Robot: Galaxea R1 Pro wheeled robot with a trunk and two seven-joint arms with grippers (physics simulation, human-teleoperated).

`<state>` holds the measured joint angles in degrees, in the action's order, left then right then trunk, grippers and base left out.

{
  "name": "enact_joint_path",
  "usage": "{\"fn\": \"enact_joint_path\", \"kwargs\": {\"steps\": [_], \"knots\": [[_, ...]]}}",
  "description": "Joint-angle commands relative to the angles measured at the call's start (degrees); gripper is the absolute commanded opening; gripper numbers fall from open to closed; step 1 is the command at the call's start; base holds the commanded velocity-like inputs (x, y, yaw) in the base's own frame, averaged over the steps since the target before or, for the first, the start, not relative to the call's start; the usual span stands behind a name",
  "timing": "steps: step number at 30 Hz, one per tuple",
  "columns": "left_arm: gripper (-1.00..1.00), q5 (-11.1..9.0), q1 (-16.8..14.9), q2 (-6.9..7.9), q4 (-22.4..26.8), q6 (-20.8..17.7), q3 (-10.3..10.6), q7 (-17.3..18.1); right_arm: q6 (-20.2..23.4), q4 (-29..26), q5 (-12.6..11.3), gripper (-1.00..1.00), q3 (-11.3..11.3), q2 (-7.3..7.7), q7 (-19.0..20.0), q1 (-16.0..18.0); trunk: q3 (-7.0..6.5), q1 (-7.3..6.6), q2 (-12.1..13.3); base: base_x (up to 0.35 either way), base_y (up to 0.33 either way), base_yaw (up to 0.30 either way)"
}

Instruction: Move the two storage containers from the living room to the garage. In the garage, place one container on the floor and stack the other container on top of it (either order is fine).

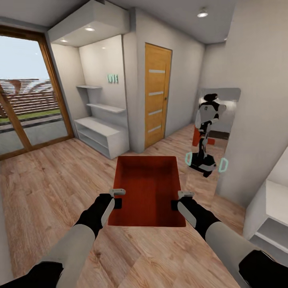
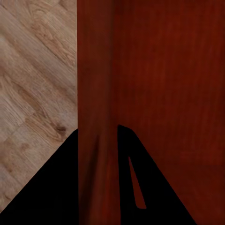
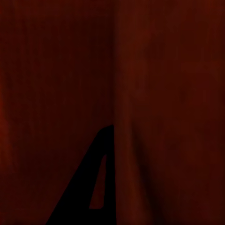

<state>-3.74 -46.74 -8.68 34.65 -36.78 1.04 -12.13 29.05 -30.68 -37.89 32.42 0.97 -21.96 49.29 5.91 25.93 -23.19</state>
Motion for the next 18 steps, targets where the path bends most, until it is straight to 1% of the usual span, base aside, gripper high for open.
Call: {"fn": "enact_joint_path", "kwargs": {"steps": [1, 18], "knots": [[-1.0, 1.99, -0.02, 0.07, 0.07, -0.66, -0.25, -1.06, -4.97, -0.17, 2.2, -1.0, -1.31, 2.81, -3.09, 0.11, 0.12, 0.07, -0.13, 0.321, 0.083, 0.0], [-1.0, 1.99, -0.02, 0.07, 0.07, -0.66, -0.25, -1.06, -4.97, -0.17, 2.2, -1.0, -1.3, 2.81, -3.18, 0.11, 0.12, 0.07, -0.13, 0.321, 0.083, 0.0]]}}
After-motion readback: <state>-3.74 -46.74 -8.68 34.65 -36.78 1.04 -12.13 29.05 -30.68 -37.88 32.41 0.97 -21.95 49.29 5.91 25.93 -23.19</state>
